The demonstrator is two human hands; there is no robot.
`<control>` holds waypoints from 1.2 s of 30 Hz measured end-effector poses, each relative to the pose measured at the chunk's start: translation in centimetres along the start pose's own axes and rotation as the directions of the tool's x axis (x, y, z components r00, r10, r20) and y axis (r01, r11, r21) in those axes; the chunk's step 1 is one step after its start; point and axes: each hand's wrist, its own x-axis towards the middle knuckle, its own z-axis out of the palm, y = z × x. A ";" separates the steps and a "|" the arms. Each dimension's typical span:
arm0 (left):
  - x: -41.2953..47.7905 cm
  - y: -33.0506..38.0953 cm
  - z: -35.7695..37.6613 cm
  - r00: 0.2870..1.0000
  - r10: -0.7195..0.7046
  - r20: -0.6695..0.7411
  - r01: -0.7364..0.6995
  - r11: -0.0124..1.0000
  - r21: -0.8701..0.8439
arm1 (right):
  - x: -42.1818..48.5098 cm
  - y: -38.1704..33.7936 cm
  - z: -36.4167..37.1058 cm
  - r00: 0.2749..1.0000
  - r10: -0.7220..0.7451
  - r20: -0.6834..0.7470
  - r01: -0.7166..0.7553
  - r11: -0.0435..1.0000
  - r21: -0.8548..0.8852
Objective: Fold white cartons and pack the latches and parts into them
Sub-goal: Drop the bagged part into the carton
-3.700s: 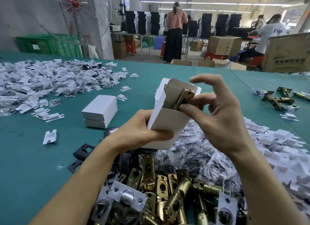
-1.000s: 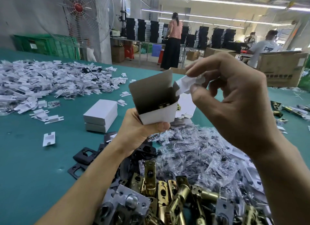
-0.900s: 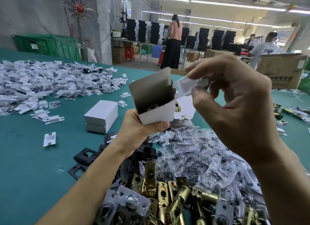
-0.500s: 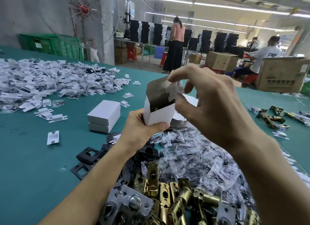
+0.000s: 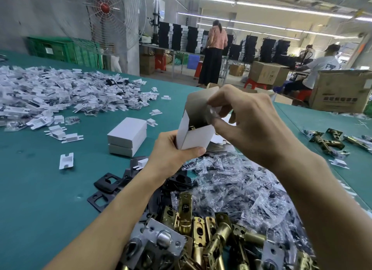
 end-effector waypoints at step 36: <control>1.3 0.1 -1.9 0.956 0.025 -0.292 0.019 0.989 0.146 | -1.5 2.1 12.6 0.632 0.193 0.751 -0.221 0.973 -0.064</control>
